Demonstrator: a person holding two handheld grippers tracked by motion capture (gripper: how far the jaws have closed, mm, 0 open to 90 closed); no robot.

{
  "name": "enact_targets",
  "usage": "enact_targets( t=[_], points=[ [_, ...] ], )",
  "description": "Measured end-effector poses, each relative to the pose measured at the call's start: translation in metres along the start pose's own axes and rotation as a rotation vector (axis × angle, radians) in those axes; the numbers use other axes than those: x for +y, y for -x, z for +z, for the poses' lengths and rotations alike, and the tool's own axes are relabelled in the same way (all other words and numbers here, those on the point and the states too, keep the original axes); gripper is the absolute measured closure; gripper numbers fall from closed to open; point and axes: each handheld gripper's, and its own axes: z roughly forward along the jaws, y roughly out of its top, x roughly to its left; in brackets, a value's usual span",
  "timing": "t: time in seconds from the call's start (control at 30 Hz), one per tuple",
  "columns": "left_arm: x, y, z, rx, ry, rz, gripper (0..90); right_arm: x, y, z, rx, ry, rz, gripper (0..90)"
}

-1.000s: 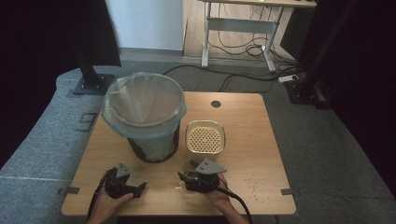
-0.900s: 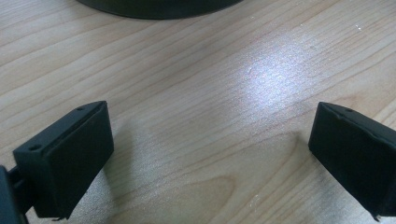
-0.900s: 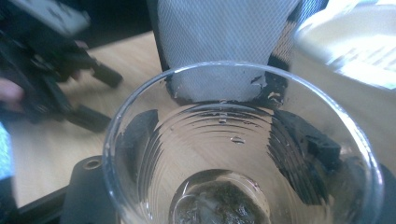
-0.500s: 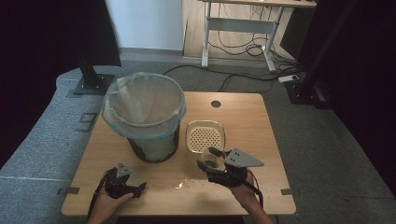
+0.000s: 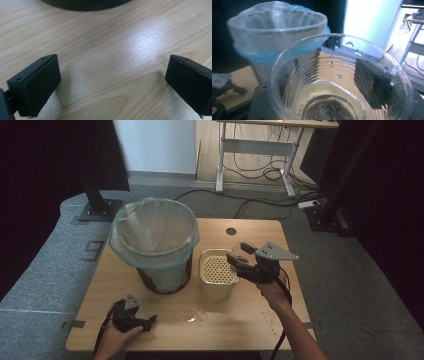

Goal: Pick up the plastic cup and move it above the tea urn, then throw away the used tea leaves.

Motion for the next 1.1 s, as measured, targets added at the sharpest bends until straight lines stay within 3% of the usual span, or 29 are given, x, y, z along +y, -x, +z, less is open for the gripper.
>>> enact_targets(
  t=[0.13, 0.33, 0.5, 0.77, 0.87, 0.97, 1.07, 1.1],
  points=[
    [0.0, 0.0, 0.0, 0.0, 0.0, 0.0, 0.0, 0.007, 0.007, 0.015, -0.027, -0.02, -0.023, 36.6],
    [0.0, 0.0, 0.0, 0.0, -0.001, 0.0, 0.0, 0.009, 0.01, 0.029, -0.03, -0.052, -0.061, 36.4],
    [0.0, 0.0, 0.0, 0.001, 0.0, 0.0, 0.0, 0.008, 0.017, 0.041, -0.05, -0.08, -0.043, 36.4],
    [0.0, 0.0, 0.0, 0.0, 0.001, 0.0, 0.0, 0.009, 0.023, 0.042, -0.08, -0.079, -0.051, 36.4],
    [0.0, 0.0, 0.0, 0.0, 0.001, 0.0, 0.0, 0.011, 0.023, 0.041, -0.093, -0.099, -0.092, 36.1],
    [0.0, 0.0, 0.0, 0.0, 0.0, 0.0, 0.0, 0.013, 0.023, 0.04, -0.095, -0.096, -0.091, 36.1],
    [0.0, 0.0, 0.0, 0.0, 0.0, 0.0, 0.0, 0.018, 0.023, 0.04, -0.126, -0.111, -0.15, 36.1],
    [0.0, 0.0, 0.0, 0.0, 0.0, 0.0, 0.0, 0.018, 0.023, 0.04, -0.126, -0.111, -0.15, 36.1]
  ],
)
